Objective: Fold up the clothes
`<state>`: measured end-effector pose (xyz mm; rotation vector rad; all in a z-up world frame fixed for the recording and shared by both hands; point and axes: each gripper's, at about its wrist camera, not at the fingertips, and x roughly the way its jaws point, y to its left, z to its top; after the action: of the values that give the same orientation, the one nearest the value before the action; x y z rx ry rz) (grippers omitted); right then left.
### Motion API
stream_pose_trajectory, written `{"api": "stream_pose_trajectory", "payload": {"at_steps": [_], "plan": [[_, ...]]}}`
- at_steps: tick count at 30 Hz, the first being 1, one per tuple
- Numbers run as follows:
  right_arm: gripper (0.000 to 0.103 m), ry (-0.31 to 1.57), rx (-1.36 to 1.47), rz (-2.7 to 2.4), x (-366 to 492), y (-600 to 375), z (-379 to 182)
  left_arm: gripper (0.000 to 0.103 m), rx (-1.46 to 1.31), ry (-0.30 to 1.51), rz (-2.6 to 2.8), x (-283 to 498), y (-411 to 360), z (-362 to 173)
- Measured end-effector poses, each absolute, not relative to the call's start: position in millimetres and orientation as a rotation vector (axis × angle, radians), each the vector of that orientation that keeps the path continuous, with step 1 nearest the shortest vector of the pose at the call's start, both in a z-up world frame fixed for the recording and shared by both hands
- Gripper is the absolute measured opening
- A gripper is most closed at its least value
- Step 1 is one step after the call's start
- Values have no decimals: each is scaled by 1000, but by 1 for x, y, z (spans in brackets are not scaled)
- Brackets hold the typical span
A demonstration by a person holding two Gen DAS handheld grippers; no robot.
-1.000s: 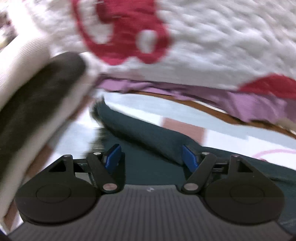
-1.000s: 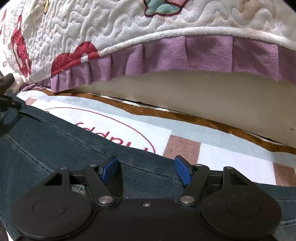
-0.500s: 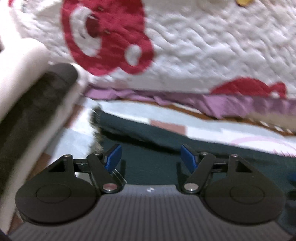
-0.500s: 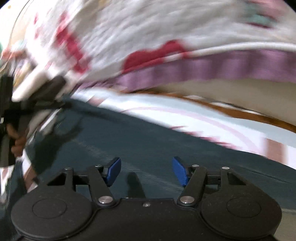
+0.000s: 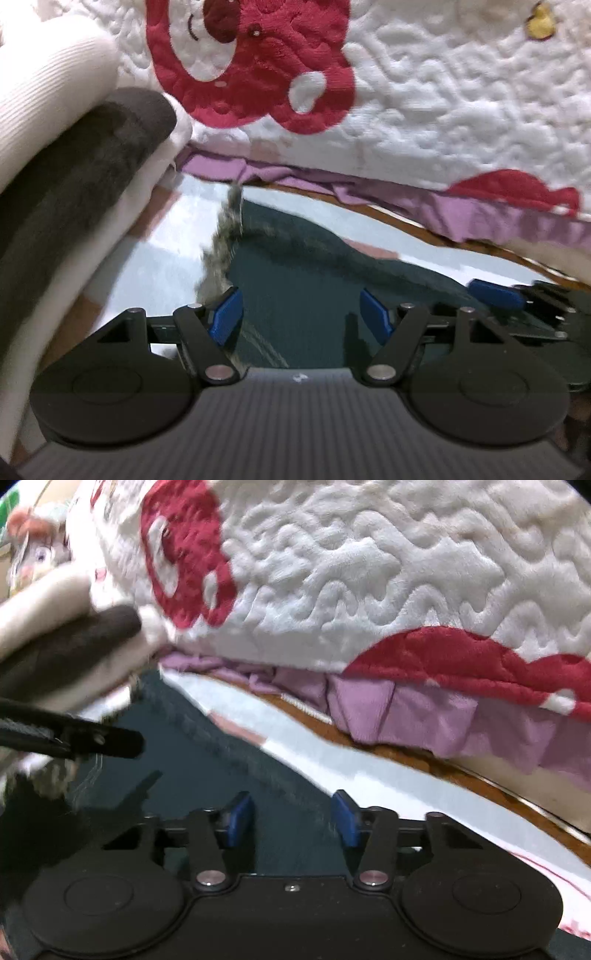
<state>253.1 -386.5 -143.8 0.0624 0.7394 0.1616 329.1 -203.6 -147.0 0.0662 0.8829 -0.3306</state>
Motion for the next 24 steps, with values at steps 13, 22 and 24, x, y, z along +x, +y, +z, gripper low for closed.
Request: {"api": "stream_pose_trajectory", "payload": {"at_steps": [13, 22, 24], "plan": [[48, 759, 269, 180, 245, -437, -130, 72, 212, 850, -218, 381, -229, -152], [54, 784, 401, 176, 142, -481, -101, 63, 211, 826, -119, 335, -178, -115], [54, 784, 432, 177, 117, -491, -94, 64, 185, 828, -143, 309, -163, -102]]}}
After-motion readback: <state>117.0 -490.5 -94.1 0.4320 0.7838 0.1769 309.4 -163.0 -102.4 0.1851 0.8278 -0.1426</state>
